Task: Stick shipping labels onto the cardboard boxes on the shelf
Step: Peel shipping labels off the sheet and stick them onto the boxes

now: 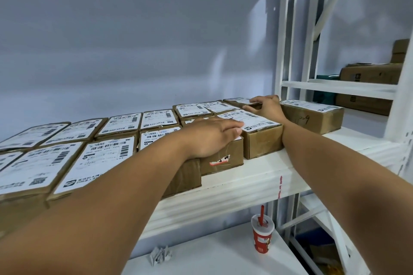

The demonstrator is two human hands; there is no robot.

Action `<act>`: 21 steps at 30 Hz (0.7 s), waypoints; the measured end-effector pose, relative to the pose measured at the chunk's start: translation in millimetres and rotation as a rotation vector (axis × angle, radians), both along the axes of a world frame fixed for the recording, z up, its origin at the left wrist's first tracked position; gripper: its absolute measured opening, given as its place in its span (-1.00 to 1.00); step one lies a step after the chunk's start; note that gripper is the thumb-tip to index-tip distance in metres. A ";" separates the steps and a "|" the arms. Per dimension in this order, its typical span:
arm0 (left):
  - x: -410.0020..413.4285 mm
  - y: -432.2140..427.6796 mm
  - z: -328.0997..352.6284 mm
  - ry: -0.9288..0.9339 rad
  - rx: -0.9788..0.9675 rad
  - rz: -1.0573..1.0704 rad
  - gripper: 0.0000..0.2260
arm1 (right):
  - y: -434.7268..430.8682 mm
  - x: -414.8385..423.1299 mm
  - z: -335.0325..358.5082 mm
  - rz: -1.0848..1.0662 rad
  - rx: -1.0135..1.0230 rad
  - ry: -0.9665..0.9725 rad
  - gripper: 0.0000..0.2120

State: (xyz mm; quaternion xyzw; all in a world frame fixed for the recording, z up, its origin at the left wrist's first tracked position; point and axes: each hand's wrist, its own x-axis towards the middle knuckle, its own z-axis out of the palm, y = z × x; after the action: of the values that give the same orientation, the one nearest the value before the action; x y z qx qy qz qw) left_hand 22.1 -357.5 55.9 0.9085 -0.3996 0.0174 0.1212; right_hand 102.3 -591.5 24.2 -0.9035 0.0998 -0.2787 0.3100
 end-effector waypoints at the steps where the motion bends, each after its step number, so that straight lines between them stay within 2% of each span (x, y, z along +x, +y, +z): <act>1: 0.3 -0.2 -0.1 0.000 -0.005 0.000 -0.62 | -0.9 0.3 -0.2 0.003 -0.006 0.025 -0.49; 5: -0.4 -0.2 -0.1 -0.001 -0.009 -0.004 -0.61 | -5.5 2.1 -2.4 0.025 -0.015 0.158 -0.50; 10: 1.9 -0.3 -0.4 0.009 -0.022 -0.002 -0.62 | -2.0 -2.8 -1.5 0.029 0.044 0.188 -0.44; 13: 3.2 -0.1 -1.7 0.025 -0.044 -0.004 -0.62 | -2.4 -10.6 1.4 0.009 0.008 0.042 -0.47; 17: 6.8 -0.4 -4.4 0.001 -0.063 0.003 -0.61 | 6.1 -31.9 8.8 -0.119 -0.115 -0.252 -0.67; 21: 5.6 -1.4 -4.3 -0.017 -0.065 0.016 -0.58 | 3.3 -56.1 8.8 -0.298 -0.338 -0.334 -0.71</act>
State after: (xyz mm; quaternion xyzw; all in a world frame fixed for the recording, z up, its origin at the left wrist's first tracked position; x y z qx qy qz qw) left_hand 27.7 -358.9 51.6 0.9070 -0.3928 0.0390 0.1471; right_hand 46.2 -588.2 33.1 -0.8594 0.1311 -0.4788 0.1225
